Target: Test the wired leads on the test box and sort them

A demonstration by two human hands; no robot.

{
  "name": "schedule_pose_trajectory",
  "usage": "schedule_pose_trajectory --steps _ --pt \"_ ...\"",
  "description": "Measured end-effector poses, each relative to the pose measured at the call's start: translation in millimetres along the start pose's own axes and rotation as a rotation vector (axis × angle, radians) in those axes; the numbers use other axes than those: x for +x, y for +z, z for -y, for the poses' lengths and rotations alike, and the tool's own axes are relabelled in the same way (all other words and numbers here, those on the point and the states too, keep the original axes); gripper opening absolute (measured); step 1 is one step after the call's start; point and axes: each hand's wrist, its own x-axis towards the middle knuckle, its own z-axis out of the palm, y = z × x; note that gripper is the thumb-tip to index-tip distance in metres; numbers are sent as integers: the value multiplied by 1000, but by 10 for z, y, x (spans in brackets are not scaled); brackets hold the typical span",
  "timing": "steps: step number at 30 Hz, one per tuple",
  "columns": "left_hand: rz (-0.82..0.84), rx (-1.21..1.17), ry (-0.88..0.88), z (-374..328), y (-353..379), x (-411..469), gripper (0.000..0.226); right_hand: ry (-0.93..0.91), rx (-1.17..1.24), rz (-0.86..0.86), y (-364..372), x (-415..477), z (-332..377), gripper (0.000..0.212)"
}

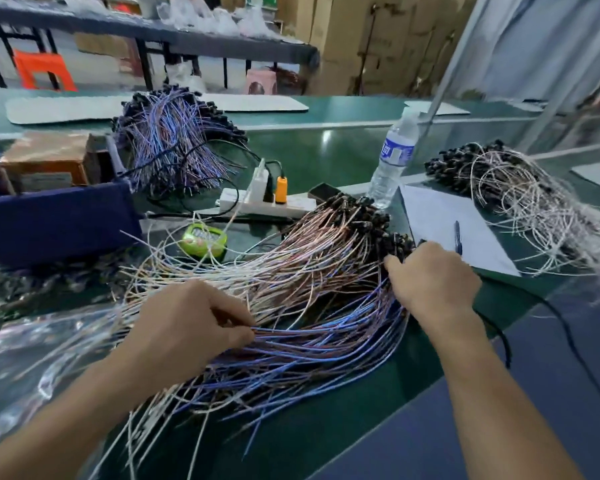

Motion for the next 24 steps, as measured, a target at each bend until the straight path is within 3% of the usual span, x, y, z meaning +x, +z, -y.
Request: schedule_pose_trajectory --steps 3,6,10,16,24 --pt "-67 -68 -3 19 -10 -18 26 -44 29 -130 -15 -97 147 42" --pt "-152 -187 1 48 -1 17 22 -151 233 -95 -18 -250 329 33" --pt "-280 -339 -13 132 -52 70 16 -376 493 43 -53 -557 714 22" --pt "-417 -431 -80 434 -345 -40 14 -650 846 276 -36 -1098 1574 24" --pt "-690 -476 -307 1156 -946 -692 9 -857 925 454 -26 -1832 2757 16"
